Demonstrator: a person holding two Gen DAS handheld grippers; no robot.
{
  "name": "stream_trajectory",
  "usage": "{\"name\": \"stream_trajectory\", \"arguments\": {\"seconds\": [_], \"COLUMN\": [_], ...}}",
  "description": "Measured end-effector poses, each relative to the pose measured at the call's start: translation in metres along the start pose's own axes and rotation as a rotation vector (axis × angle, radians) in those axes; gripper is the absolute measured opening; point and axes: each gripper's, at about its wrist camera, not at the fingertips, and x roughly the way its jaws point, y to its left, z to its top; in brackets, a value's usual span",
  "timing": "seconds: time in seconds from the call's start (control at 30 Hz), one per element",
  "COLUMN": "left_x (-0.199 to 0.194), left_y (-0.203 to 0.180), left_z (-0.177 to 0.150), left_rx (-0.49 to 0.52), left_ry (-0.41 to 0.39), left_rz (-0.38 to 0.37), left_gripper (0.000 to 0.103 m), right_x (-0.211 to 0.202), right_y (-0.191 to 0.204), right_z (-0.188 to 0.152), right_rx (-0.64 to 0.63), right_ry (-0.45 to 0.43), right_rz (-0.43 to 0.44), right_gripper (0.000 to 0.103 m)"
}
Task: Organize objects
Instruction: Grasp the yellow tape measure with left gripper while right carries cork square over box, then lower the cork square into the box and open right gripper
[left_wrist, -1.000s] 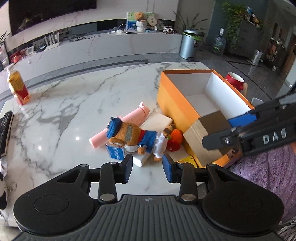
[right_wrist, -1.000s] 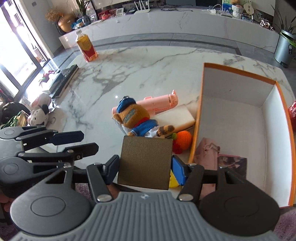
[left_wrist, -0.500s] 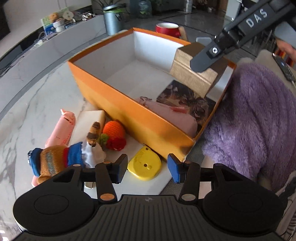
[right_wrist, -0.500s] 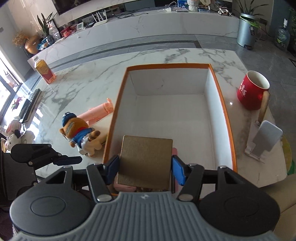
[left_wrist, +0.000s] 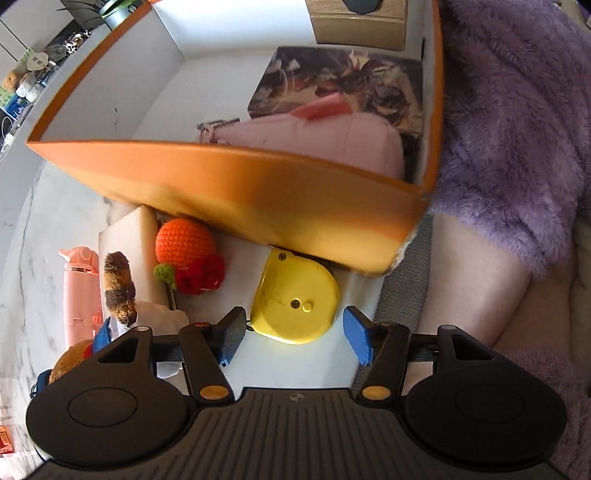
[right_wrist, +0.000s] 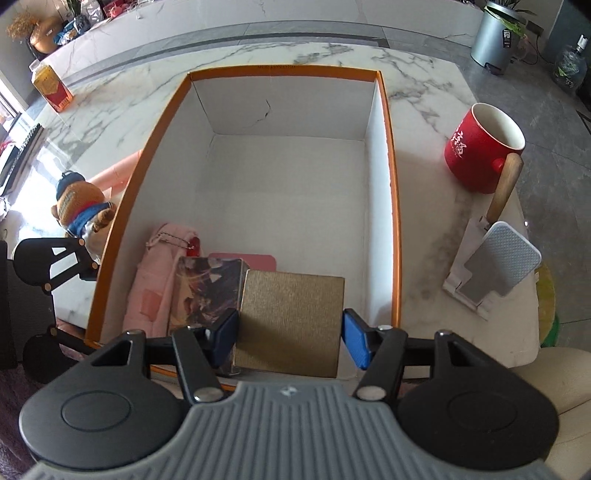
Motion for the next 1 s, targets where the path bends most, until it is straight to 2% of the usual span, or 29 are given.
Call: {"name": "stream_trajectory", "arguments": {"seconds": [0.13, 0.47, 0.57, 0.67, 0.87, 1.0], "left_x": [0.003, 0.01, 0.011, 0.01, 0.008, 0.005], "left_y": [0.006, 0.014, 0.01, 0.01, 0.011, 0.005], "left_z": [-0.002, -0.016, -0.019, -0.021, -0.035, -0.045], "left_rx": [-0.023, -0.042, -0.026, -0.06, -0.139, -0.184], "left_ry": [-0.012, 0.0, 0.001, -0.01, -0.028, -0.038], "left_rz": [-0.048, -0.158, -0.16, -0.167, -0.151, -0.126], "left_gripper": [0.071, 0.071, 0.07, 0.062, 0.061, 0.061], "right_x": [0.012, 0.039, 0.041, 0.044, 0.042, 0.032], "right_y": [0.001, 0.007, 0.008, 0.01, 0.005, 0.002], "right_z": [0.004, 0.003, 0.003, 0.006, 0.01, 0.012], "right_rx": [-0.013, -0.035, -0.047, -0.055, -0.023, -0.033], "right_ry": [0.039, 0.127, 0.145, 0.172, 0.202, 0.176], "right_rz": [0.004, -0.067, -0.079, -0.091, -0.066, -0.072], "right_gripper": [0.063, 0.063, 0.063, 0.063, 0.064, 0.062]}}
